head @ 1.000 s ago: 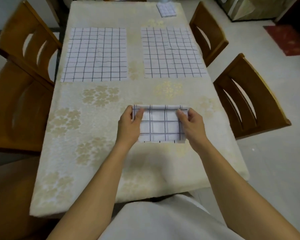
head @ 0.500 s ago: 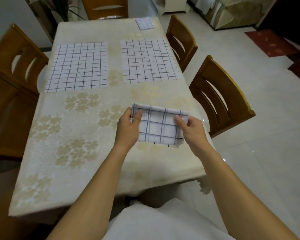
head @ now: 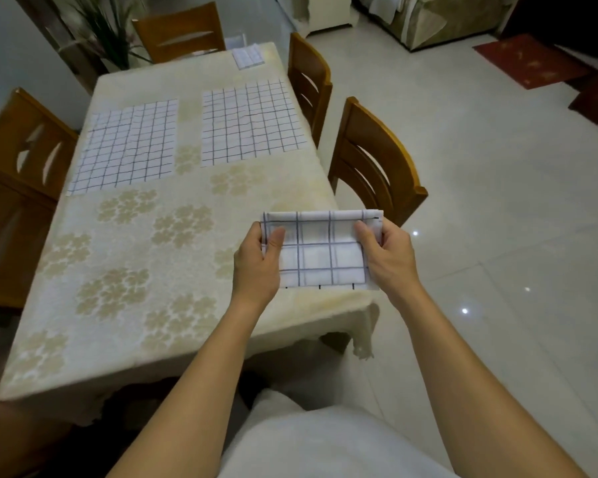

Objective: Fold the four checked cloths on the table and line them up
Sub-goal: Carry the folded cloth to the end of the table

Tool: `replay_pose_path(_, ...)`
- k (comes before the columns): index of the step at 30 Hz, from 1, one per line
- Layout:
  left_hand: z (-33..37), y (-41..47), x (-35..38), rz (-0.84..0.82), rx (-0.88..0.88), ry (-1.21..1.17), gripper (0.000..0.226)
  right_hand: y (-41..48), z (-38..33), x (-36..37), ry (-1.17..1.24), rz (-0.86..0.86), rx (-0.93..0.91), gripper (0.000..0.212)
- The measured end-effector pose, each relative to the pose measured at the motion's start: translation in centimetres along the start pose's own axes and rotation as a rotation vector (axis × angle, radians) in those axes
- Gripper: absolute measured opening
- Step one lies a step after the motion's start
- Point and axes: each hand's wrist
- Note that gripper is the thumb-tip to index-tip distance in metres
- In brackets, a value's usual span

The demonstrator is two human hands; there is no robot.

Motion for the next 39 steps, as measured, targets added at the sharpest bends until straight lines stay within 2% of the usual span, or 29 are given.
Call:
replay_pose_path(7,3.8,1.1,4.1,-0.023,0.033,-0.015,0.02,0.7,0.8,-5.0,0.019,0.023,0.008,0.025)
replay_pose_path(13,4.9,4.6,9.4,-0.092,0.058,-0.074,0.023,2.9,0.2,-9.1,0.063,0.157,-0.005,0.024)
replay_pose_path(20,8.1,11.5,18.1,-0.169,0.139,-0.276,0.025,7.1,-2.2,-17.0,0.071,0.345,0.005,0.029)
replay_pose_path(23,9.1,14.1,20.9,-0.23,0.186,-0.321,0.032,9.2,-2.7,-19.6,0.1,0.423,0.004,0.036)
replay_pose_path(26,10.1,16.2,23.3,-0.31,0.202,-0.334,0.035,10.8,-3.1,-21.3,0.167,0.491,0.014,0.035)
replay_pose_path(29,10.9,17.3,25.7,-0.361,0.197,-0.344,0.027,12.8,-2.9,-23.7,0.175,0.491,0.009,0.038)
replay_pose_path(31,10.9,17.9,27.5,-0.372,0.177,-0.326,0.029,14.7,-2.7,-25.5,0.171,0.463,-0.003,0.036)
replay_pose_path(36,12.3,19.5,32.9,-0.25,0.14,-0.227,0.034,19.9,-2.4,-30.6,0.07,0.361,-0.038,0.043)
replay_pose_path(39,13.9,20.4,36.5,-0.2,0.151,-0.152,0.045,23.0,-2.4,-34.7,0.053,0.297,-0.065,0.045)
Point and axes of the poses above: each hand's wrist, its own y-axis towards the middle knuckle, its own x-axis out of the palm, z = x × y, and after that the axes turned 15 degrees about x, right-handed
